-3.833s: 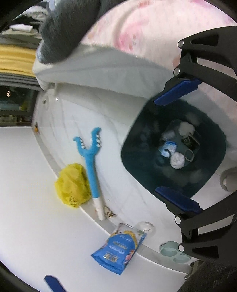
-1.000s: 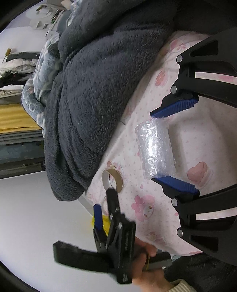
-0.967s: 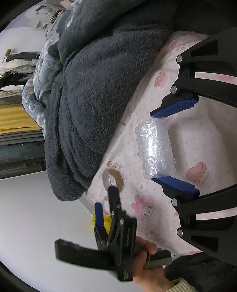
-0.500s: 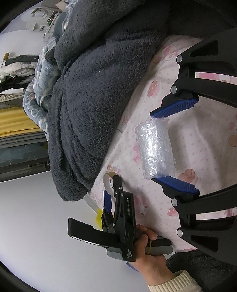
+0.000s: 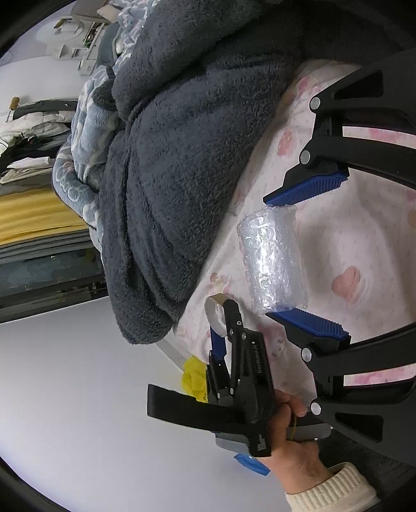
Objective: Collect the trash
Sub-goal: 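Close the left tool on the brown tape roll while the right tool holds the bubble wrap, then carry the tape roll and bubble-wrap roll over the green bin with both tools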
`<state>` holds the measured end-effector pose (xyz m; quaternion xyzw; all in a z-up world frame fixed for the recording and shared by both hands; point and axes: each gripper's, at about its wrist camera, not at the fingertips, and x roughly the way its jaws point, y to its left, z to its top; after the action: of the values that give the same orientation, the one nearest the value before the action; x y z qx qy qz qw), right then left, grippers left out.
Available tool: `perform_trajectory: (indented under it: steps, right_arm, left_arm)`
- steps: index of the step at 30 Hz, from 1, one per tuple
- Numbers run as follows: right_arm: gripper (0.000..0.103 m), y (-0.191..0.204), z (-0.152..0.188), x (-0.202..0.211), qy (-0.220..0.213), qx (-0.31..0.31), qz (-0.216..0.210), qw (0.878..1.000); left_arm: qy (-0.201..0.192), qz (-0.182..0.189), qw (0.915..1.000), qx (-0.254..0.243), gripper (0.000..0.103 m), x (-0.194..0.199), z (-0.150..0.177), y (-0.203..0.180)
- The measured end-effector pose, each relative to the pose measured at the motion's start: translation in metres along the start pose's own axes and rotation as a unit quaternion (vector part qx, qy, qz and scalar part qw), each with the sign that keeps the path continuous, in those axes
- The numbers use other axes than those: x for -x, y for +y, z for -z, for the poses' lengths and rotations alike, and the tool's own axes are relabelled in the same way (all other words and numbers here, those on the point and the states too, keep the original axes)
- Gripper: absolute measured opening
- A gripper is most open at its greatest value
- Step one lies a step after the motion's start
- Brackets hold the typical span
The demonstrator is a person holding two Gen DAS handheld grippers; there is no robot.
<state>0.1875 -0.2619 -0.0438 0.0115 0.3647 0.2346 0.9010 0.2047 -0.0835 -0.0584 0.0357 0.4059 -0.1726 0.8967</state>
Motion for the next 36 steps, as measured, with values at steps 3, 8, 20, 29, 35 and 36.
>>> perform_trajectory:
  steps: [3, 8, 20, 29, 35, 36]
  right_arm:
    - [0.064, 0.005, -0.002, 0.0, 0.0, -0.007, 0.0, 1.0]
    - [0.064, 0.006, -0.005, 0.004, -0.008, -0.041, 0.001, 0.999]
    - [0.064, 0.037, -0.012, 0.009, -0.027, -0.067, -0.013, 0.997]
    - [0.064, 0.064, -0.023, -0.011, -0.018, -0.055, -0.026, 0.998]
    - [0.064, 0.09, -0.034, -0.026, -0.017, -0.045, -0.046, 0.998]
    - [0.064, 0.096, -0.036, -0.029, -0.017, -0.042, -0.05, 0.998]
  left_arm:
    - [-0.004, -0.003, 1.0, 0.0, 0.048, 0.01, 0.003, 0.001]
    - [-0.012, -0.009, 0.9998, 0.01, 0.048, 0.028, 0.009, 0.007]
    - [-0.017, -0.034, 0.9987, 0.033, 0.048, 0.06, 0.028, 0.043]
    - [-0.009, -0.068, 0.9946, 0.078, 0.048, 0.075, 0.048, 0.092]
    - [0.004, -0.086, 0.991, 0.102, 0.048, 0.08, 0.063, 0.125]
    - [0.005, -0.088, 0.9904, 0.106, 0.048, 0.081, 0.065, 0.131]
